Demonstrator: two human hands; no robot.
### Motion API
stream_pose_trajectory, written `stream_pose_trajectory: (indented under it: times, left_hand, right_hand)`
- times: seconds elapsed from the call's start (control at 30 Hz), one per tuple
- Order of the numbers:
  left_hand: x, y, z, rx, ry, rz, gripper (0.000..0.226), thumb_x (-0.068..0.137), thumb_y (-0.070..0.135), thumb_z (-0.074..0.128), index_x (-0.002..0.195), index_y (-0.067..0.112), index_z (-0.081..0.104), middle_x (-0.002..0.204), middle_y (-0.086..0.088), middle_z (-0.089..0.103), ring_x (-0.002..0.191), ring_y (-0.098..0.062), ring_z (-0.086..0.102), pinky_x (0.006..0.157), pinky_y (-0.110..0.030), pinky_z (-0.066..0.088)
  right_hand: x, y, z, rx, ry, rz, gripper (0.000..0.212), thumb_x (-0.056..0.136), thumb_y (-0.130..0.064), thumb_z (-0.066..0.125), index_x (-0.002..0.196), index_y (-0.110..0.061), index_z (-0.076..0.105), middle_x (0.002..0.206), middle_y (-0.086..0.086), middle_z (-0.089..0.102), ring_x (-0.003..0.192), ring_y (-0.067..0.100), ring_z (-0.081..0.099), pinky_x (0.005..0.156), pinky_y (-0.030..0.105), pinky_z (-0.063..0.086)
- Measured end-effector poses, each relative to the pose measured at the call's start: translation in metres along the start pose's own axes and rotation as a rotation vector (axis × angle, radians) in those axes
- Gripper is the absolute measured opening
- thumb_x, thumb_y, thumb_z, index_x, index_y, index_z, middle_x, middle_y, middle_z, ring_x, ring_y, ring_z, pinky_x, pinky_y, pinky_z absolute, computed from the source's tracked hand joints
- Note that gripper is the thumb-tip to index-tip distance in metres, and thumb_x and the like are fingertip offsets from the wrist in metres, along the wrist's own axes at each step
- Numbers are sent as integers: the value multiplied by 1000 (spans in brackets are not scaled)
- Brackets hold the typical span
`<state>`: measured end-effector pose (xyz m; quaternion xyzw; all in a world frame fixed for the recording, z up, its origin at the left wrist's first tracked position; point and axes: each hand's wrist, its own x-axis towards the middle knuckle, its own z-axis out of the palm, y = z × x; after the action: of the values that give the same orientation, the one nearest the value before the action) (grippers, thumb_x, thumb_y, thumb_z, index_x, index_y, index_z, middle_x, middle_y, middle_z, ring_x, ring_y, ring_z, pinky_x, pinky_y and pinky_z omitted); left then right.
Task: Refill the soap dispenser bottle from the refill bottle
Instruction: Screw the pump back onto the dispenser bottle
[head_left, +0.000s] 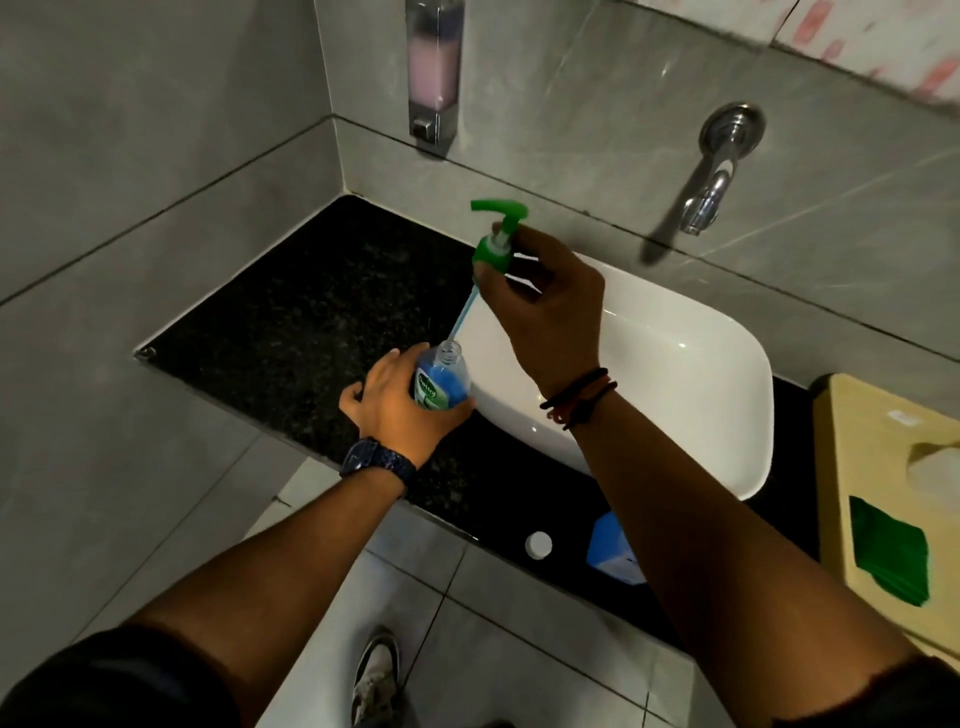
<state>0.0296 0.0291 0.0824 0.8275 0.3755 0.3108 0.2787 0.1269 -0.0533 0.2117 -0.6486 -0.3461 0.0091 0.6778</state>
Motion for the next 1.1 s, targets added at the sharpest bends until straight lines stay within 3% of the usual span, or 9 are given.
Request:
stream_pose_trajectory:
  times: [0.2,0.37,0.47,0.63,0.73,0.83,0.93,1.03,1.1]
  left_hand:
    - [7,4,-3,26,-17,22,75,50,61,77,116,35,54,121,6,60,122,-15,45,96,-52,25]
    - [9,13,-3,35,-23,20,74,53,66,73,117,35,54,122,7,59,124,-13,42,97,-50,25]
    - [10,16,-3,9,-37,22,74,53,65,73,119,35,53,123,6,58,125,-14,42,99,-48,23]
    - [11,22,-7,-88,-72,103,81,55,52,81,124,20,53,112,-7,63,104,-25,58,95,-40,42]
    - [8,26,-9,-155,-103,120,80,56,44,84,124,17,53,109,-10,63,100,-25,59,84,-30,43]
    - [7,25,-11,-163,-130,105,79,56,45,82,124,21,52,109,-8,63,100,-24,58,84,-28,42]
    - [8,30,-16,-166,-104,125,75,55,44,83,120,24,52,104,-10,65,95,-28,61,83,-32,42]
    - [5,36,-19,-159,-64,173,70,52,38,85,110,33,46,94,-11,67,84,-27,63,77,-36,46]
    - [5,38,-21,-163,-83,133,68,52,36,86,110,30,53,96,-11,67,85,-28,64,77,-38,50]
  right_hand:
    - [-3,9,-4,-68,-110,40,31,77,-5,72,107,1,65,95,14,70,87,21,68,76,34,57]
    - [-11,22,-9,-336,-297,60,26,79,-21,73,104,-13,70,102,-2,71,93,5,62,76,24,50]
    - [-15,30,-13,-364,-336,114,29,77,-24,74,105,-18,69,106,-6,69,97,3,59,77,20,46]
    - [-16,37,-15,-362,-281,130,24,69,-32,79,88,-25,66,85,-13,66,82,2,59,69,20,49]
    - [-18,39,-12,-367,-248,143,32,63,-41,81,84,-26,63,79,-14,65,78,0,59,68,15,47]
    - [-19,36,-11,-309,-276,158,39,67,-34,81,98,-28,59,93,-13,66,92,0,59,76,23,49]
    - [-21,33,-9,-290,-256,126,39,72,-22,77,104,-26,54,93,-7,67,89,5,61,74,27,50]
    - [-23,30,-4,-343,-145,135,52,66,-33,81,104,-26,47,80,-4,62,76,10,59,70,31,52]
    - [-24,30,-2,-350,-143,143,70,61,-38,83,115,-27,40,83,-11,61,81,7,60,73,27,51]
